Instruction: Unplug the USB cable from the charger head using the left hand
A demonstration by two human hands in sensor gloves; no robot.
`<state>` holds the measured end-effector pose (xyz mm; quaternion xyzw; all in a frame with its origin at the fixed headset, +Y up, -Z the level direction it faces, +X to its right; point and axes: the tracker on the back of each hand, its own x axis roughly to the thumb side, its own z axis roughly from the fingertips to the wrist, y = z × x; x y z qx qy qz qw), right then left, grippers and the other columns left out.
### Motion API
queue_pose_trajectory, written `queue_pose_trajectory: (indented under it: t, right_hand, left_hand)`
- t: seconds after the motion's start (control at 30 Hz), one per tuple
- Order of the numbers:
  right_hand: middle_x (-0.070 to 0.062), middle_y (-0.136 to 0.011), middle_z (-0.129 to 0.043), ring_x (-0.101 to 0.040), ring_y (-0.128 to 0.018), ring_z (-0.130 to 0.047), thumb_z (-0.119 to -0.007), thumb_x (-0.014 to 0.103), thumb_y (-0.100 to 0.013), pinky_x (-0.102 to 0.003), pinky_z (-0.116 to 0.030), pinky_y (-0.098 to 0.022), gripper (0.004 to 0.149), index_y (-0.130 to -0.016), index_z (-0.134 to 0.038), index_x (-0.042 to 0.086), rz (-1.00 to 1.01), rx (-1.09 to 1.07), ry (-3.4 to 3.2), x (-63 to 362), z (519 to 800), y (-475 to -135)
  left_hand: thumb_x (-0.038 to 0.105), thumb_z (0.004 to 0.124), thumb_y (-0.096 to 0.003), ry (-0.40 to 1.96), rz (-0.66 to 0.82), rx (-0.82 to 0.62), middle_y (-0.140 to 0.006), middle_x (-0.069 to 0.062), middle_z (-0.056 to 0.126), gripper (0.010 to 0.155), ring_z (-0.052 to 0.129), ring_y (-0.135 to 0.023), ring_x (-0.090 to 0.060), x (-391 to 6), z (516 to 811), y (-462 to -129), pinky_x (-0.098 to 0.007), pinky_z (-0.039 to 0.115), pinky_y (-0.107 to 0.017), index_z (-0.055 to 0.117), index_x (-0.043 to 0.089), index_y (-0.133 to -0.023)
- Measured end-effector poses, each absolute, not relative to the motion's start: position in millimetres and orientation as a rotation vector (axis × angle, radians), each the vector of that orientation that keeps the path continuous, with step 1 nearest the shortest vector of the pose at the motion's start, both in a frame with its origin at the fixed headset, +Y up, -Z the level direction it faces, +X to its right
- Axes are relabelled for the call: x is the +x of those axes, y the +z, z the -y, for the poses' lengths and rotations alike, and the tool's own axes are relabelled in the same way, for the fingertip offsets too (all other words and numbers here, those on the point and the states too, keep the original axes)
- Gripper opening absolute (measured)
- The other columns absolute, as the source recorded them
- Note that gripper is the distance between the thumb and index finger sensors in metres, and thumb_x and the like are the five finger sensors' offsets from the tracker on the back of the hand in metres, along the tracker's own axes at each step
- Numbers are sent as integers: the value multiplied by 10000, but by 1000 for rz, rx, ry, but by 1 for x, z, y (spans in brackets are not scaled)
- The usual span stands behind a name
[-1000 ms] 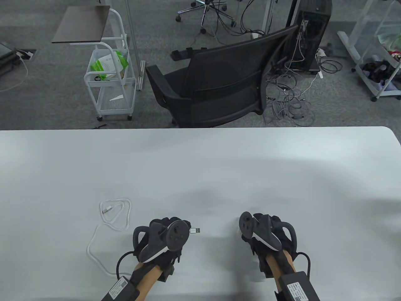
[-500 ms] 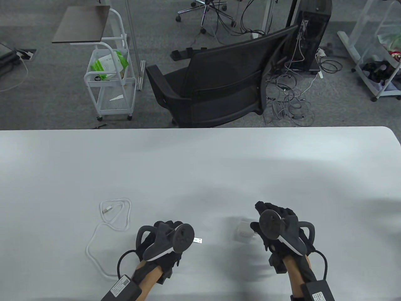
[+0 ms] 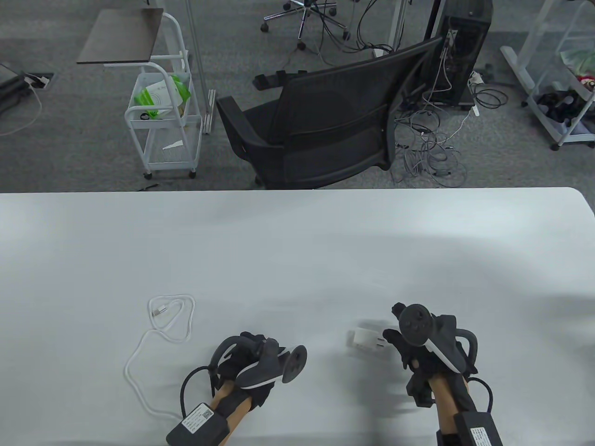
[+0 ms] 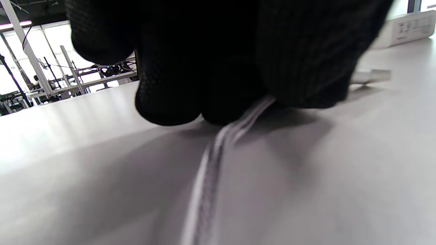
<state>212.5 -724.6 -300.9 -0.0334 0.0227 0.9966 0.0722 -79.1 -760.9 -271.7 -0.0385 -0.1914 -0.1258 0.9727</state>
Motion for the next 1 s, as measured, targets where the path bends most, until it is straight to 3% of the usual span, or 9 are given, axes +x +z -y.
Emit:
queue_pose_trajectory:
  t: [0.23, 0.47, 0.77, 1.0]
  right_hand:
    - [0, -977, -837, -272, -888, -912, -795, 553, -337, -562, -655, -696, 663, -946, -699, 309, -58, -94, 2999, 212, 725, -301]
    - [-1, -997, -809, -278, -911, -885, -785, 556, -342, -570, -637, -705, 669, -956, -685, 311, 7, -126, 2992, 216, 719, -300]
    - [35, -1106, -638, -298, -1042, -706, -755, 588, -345, -599, -520, -756, 703, -993, -582, 378, 430, -220, 3132, 216, 700, -295]
    - [88, -1156, -518, -286, -1115, -563, -745, 612, -333, -606, -435, -788, 726, -1001, -521, 436, 559, -252, 3299, 212, 703, -296]
  left_hand:
    - [479, 909, -254, -279, 382, -70, -649, 67, 1097, 449, 1105, -575, -227, -78, 762, -271, -504, 803, -564, 982, 352, -678]
    - [553, 793, -272, -137, 285, -15, -899, 6, 1001, 630, 998, -826, -289, -100, 739, -274, -559, 685, -687, 909, 337, -852]
    - [558, 767, -294, 56, 76, 290, -1089, -17, 804, 714, 795, -1025, -322, -159, 687, -274, -609, 497, -793, 757, 359, -980]
    - [579, 756, -294, -13, 31, 277, -1159, 15, 696, 750, 697, -1095, -314, -171, 696, -278, -618, 432, -815, 679, 398, -1018]
